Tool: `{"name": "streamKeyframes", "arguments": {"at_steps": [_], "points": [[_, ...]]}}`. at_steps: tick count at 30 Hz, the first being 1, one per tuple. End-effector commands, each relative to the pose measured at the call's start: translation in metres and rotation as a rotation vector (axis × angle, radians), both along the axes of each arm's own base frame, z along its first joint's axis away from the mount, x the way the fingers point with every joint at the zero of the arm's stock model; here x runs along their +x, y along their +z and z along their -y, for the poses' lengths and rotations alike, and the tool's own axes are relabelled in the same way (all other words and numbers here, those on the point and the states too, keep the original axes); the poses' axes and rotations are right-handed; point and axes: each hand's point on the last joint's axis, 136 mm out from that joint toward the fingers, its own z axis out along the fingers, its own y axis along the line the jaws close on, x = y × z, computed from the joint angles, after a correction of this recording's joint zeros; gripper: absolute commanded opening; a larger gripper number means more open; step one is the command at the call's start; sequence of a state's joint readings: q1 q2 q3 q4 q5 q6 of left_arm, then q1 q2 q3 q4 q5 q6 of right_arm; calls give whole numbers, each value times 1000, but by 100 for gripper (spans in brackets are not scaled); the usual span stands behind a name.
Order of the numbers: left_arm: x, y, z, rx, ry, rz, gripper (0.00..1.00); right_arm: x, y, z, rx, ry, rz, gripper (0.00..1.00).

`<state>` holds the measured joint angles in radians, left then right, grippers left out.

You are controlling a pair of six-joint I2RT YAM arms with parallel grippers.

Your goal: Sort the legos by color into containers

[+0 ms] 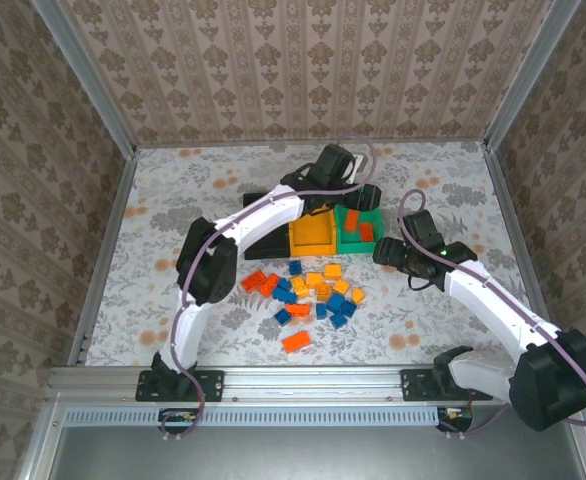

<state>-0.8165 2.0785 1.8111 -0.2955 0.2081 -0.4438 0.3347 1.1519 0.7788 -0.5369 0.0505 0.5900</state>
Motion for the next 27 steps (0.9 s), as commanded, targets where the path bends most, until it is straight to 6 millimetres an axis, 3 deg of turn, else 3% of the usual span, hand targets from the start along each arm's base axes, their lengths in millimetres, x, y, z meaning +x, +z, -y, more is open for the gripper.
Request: {"name": "streamKeyframes", "arguments": {"at_steps": [1,6,9,16,21,27], "points": [[-19,84,-17,-176,-6,115,100,-7,-7,-30,37,149,-25,82],[-62,89,-73,-203,48,137,100,-22,-21,-59,14,269,-74,81],[-89,71,-112,-151,103,138,100,-33,-33,-68,-23,312,-106,80],[-133,29,-189,-47,236,107,100,-38,-62,-63,-67,267,-169,71],[-148,19,-223,-39,316,113,100,-35,-71,-72,-59,276,-178,67],[-155,7,-246,-22,380,102,100,-34,-87,-68,-97,258,-219,58]]}}
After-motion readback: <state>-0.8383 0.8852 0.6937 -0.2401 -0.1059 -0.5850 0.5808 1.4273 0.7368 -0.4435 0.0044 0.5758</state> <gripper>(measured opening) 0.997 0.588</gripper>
